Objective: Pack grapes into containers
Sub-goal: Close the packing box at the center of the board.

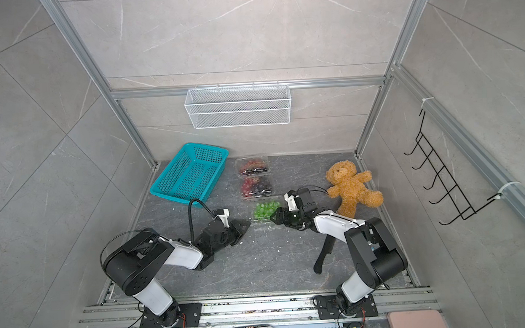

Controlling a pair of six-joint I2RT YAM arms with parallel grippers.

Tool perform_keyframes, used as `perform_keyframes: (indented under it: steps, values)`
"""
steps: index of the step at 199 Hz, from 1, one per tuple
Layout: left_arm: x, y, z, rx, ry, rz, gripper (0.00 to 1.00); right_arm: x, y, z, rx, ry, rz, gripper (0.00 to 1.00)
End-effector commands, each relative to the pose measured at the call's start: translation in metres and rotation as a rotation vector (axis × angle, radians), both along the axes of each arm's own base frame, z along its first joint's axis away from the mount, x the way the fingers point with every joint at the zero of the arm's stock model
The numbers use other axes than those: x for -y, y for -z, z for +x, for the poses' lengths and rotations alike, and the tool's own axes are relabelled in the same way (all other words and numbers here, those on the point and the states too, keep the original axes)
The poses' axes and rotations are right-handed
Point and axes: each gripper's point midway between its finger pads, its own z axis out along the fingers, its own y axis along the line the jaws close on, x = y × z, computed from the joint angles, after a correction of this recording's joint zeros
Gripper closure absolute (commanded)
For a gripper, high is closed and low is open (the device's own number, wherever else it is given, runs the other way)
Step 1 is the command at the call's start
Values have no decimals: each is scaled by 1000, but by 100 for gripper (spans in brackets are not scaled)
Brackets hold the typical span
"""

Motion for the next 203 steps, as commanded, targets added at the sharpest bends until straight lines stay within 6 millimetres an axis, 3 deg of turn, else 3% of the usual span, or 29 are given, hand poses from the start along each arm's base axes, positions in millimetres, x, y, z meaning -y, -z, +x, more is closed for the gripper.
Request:
perform_keyframes:
  steps: [1, 25, 56, 106, 139, 197, 203]
  values:
    - [-8, -16, -4, 47, 8, 69, 61, 7, -17, 5, 48, 15, -35, 23]
    - [-13, -32, -7, 71, 34, 151, 38, 15, -29, 7, 68, 33, -64, 11]
    - [-10, -54, 0, 106, 76, 210, 28, 25, -35, 17, 77, 63, -140, 4]
    - [15, -45, 26, 36, 187, 273, 23, 26, -22, 41, 55, 74, -217, 6]
    - [24, -39, 32, 23, 220, 297, 21, 20, -13, 52, 47, 54, -221, 15]
    - [12, -26, 39, -32, 202, 290, 17, 2, -1, 59, 33, 16, -213, 24]
    - [9, -25, 40, -41, 197, 284, 13, 0, -1, 59, 34, 14, -211, 24]
